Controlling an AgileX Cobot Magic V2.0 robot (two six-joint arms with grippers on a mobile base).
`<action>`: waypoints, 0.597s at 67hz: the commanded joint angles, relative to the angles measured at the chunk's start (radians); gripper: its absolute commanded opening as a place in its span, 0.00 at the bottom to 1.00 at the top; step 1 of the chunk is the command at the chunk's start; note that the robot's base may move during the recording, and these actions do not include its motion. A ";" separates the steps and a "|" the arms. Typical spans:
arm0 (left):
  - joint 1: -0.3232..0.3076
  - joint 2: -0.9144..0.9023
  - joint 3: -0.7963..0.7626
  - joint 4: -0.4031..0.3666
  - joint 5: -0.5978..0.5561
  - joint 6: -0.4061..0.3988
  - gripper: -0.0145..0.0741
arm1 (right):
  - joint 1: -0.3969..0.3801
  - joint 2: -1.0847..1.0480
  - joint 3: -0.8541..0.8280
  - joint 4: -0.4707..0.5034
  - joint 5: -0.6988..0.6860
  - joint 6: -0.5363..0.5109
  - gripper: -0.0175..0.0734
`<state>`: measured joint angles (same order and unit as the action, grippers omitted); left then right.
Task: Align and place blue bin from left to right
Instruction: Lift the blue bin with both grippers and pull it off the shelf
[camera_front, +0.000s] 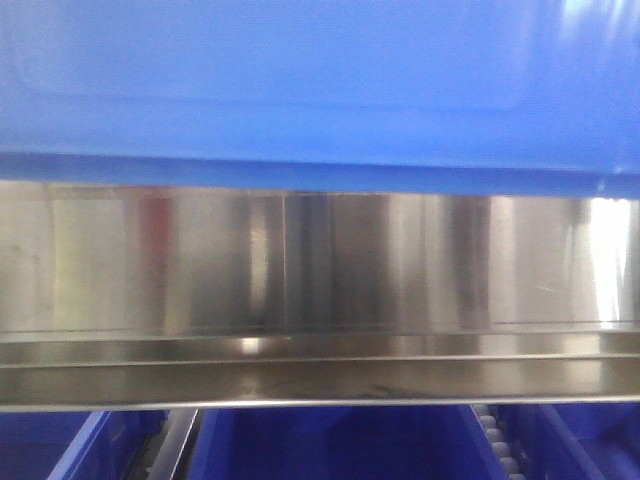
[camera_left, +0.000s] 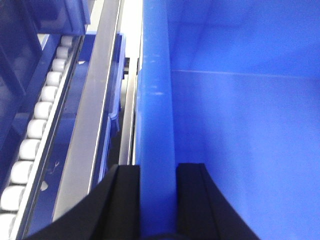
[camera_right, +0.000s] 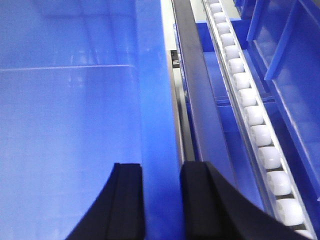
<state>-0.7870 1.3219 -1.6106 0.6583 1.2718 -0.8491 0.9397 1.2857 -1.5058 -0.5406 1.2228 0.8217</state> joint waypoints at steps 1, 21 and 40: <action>-0.023 -0.012 -0.020 -0.012 -0.082 0.000 0.04 | 0.009 -0.019 -0.028 -0.025 -0.077 0.005 0.10; -0.023 -0.012 -0.020 -0.012 -0.086 0.000 0.04 | 0.009 -0.021 -0.028 -0.025 -0.073 0.005 0.10; -0.023 -0.012 -0.020 -0.012 -0.086 0.000 0.04 | 0.009 -0.021 -0.028 -0.025 -0.072 -0.049 0.10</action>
<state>-0.7900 1.3219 -1.6106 0.6526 1.2742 -0.8491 0.9416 1.2778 -1.5133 -0.5406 1.2306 0.7950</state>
